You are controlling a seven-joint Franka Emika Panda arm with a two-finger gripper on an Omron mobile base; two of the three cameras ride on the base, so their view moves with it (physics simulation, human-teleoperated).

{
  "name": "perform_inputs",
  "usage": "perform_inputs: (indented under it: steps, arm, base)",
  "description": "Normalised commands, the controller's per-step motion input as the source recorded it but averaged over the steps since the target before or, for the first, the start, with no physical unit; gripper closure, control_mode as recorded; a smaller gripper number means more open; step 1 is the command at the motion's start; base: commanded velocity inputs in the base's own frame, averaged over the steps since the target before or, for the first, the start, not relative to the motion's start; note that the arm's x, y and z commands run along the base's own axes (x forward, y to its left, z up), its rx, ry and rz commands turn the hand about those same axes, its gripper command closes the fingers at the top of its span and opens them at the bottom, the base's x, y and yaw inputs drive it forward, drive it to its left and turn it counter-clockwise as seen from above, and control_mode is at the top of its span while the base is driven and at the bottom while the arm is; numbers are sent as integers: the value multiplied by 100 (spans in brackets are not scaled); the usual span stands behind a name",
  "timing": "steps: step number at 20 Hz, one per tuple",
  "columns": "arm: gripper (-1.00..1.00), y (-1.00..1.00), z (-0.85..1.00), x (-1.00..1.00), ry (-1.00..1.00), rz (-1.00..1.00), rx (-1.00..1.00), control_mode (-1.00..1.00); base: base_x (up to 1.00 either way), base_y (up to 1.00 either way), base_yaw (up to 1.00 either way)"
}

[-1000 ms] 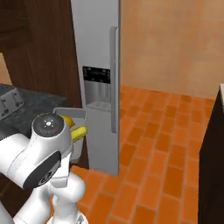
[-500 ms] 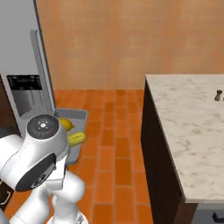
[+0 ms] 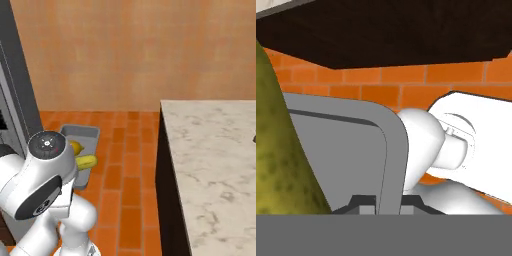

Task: Take the meat container that has the chicken drumstick and place it on the second highest rack of the freezer. Then take the vegetable container that has the lemon and cucumber and place it on the highest rack of the freezer.

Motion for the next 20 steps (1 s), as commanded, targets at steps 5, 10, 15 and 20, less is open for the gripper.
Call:
perform_inputs:
  steps: [5, 10, 15, 20]
  arm:
    - [100, 0, 0, 0, 0, 0, 0, 100]
    - [100, 0, 0, 0, 0, 0, 0, 100]
    - [100, 0, 0, 0, 0, 0, 0, 100]
    - [100, 0, 0, 0, 0, 0, 0, 100]
  base:
    - [100, 0, 28]
    - [100, -6, 37]
    - [100, -48, 38]
    - [99, -49, 46]
